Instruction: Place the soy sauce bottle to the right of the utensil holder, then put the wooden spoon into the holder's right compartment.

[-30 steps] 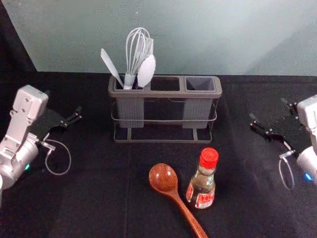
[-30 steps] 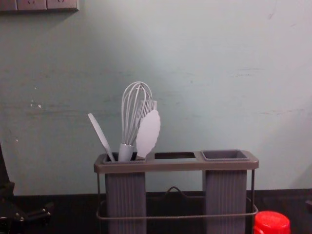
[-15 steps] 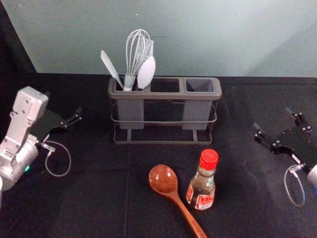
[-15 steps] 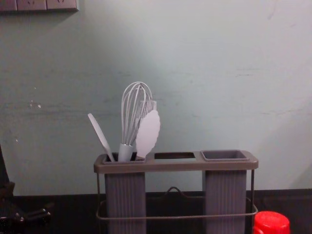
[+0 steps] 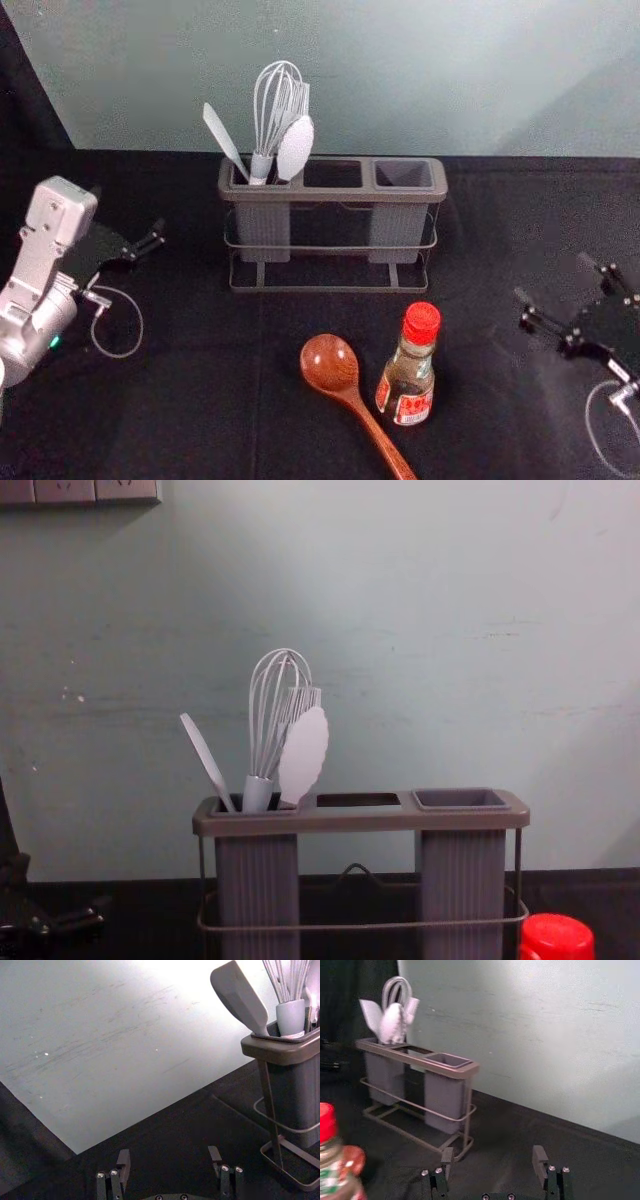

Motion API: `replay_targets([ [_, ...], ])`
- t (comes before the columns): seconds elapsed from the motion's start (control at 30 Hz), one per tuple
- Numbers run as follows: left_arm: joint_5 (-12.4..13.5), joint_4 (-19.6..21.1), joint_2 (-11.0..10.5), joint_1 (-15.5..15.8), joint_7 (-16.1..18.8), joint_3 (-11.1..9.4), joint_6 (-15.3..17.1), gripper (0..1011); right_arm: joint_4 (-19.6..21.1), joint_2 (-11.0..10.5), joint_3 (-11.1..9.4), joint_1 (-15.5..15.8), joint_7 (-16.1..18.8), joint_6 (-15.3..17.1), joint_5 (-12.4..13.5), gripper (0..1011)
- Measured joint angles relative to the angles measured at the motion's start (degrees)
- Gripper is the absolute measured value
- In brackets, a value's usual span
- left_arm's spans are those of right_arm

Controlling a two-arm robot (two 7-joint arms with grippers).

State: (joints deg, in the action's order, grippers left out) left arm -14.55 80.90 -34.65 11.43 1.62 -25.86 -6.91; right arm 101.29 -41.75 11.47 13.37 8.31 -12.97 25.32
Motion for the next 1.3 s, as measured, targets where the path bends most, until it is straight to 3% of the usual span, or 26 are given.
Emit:
replay_targets([
  [0.27, 0.0, 0.0, 0.0, 0.0, 0.0, 0.0, 0.0, 1011, 4.0, -1.4, -2.2, 5.2, 4.6, -0.8, 3.9, 1002],
  [0.53, 0.0, 0.0, 0.0, 0.0, 0.0, 0.0, 0.0, 1011, 6.2, -1.5, -2.2, 7.3, 7.8, -0.4, 5.1, 1002],
  [0.97, 0.0, 0.0, 0.0, 0.0, 0.0, 0.0, 0.0, 1011, 8.0, 0.2, -1.2, 8.0, 10.9, 0.0, 4.6, 1002],
  [1.3, 0.0, 0.0, 0.0, 0.0, 0.0, 0.0, 0.0, 1011, 7.8, 2.7, 0.8, 5.5, 13.1, 1.1, 3.4, 1002],
])
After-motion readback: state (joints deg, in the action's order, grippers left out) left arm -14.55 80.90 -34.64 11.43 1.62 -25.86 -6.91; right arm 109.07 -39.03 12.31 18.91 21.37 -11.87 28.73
